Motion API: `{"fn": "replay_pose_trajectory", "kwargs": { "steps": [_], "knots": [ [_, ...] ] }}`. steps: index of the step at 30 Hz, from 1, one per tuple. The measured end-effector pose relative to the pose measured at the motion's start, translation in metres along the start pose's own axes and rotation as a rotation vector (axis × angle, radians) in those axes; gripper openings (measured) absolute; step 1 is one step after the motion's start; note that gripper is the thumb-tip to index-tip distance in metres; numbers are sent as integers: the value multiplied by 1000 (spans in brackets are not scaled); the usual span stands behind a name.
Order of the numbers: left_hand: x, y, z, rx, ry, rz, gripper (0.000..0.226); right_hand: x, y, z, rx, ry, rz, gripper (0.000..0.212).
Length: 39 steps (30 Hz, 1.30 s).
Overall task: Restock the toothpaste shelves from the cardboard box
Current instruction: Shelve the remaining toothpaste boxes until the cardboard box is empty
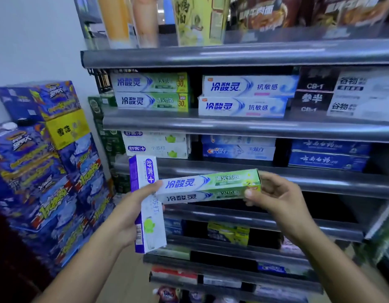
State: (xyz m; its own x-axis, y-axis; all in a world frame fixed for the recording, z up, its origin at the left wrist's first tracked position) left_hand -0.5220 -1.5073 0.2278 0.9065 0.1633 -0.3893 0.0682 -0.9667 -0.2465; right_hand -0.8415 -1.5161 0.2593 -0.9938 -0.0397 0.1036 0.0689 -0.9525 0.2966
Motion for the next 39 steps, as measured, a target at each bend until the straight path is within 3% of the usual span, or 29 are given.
{"fn": "replay_pose_trajectory", "kwargs": {
  "steps": [6, 9, 15, 18, 21, 25, 36, 39],
  "knots": [
    [9, 1, -35, -99, -22, 61, 46, -18, 20, 12, -16, 98, 1, 42],
    [15, 1, -45, -149, -53, 86, 36, -30, 29, 17, -14, 123, 4, 40],
    [39, 4, -76, -404, -82, 31, 31, -66, 51, 28, -2, 104, -52, 48],
    [49, 7, -95, -529, -88, 8, 35, -87, 61, 41, 35, 22, -101, 57],
    [57, 10, -118, -617, -96, -21, 45, -104, 73, 64, 138, -195, -187, 47],
    [58, 16, -162, -701, -74, 17, 29, -124, 98, 99, 314, -329, -296, 41],
    [58, 66, -227, -710, 49, 43, 21, -152, 151, 138, 383, -698, -504, 46],
    [63, 77, -229, -687, 75, 39, 34, -161, 155, 139, 373, -821, -494, 38]
  ]
}}
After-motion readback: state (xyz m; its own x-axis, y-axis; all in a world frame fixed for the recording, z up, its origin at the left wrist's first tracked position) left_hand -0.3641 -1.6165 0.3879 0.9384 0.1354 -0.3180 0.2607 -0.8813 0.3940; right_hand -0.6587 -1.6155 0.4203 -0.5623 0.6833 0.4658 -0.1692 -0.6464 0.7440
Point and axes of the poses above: each hand's wrist, its own y-axis towards the middle knuckle, its own x-axis out of the back of the hand, z = x × y, the point moved 4 cm from there along y, towards the middle knuckle, and after that the axes turned 12 degrees about -y, right-handed, at the moved point
